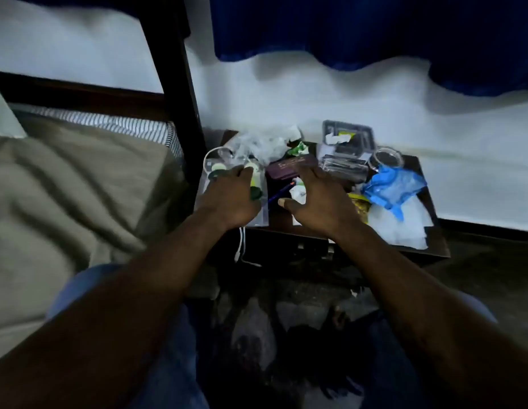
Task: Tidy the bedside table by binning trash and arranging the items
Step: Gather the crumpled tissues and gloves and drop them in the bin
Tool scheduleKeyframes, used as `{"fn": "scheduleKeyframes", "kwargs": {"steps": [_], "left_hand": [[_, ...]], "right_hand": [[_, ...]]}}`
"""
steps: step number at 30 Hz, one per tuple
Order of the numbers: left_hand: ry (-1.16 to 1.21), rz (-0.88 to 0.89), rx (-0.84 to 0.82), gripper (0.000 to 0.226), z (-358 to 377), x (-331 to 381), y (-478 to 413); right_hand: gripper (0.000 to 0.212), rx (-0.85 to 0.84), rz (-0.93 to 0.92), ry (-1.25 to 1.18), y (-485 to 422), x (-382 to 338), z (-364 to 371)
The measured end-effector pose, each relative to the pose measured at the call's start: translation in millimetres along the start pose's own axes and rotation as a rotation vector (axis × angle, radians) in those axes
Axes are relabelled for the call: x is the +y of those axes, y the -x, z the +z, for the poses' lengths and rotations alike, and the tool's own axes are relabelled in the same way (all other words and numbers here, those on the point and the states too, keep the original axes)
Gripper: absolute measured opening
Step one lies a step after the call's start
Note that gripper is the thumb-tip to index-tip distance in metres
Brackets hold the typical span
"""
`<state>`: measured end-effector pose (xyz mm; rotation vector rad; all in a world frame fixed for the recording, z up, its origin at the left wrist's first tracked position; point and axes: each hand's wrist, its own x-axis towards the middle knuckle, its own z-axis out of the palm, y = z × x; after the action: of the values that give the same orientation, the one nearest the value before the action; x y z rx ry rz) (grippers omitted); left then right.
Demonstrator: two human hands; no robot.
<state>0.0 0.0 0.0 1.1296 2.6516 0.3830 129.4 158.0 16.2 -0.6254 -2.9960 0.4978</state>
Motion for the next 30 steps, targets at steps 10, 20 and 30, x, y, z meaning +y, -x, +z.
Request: {"fn": "scheduleKeyframes", "kwargs": {"steps": [10, 20, 30], "left_hand": [[-0.088, -0.021, -0.02, 0.069, -3.5, 8.9, -51.3], [-0.131, -0.195, -0.189, 0.056, 8.2, 22.4, -95.0], [-0.164, -0.168, -0.055, 0.078, 18.7, 27.0, -103.1]], "right_hand": [[0.08, -0.067, -0.013, -0.113, -52.3, 11.5, 12.9], [0.073, -0.09, -0.01, -0.165, -55.4, 36.0, 15.9], [0.055, -0.006, 0.016, -0.256, -48.1, 48.7, 2.7]]}}
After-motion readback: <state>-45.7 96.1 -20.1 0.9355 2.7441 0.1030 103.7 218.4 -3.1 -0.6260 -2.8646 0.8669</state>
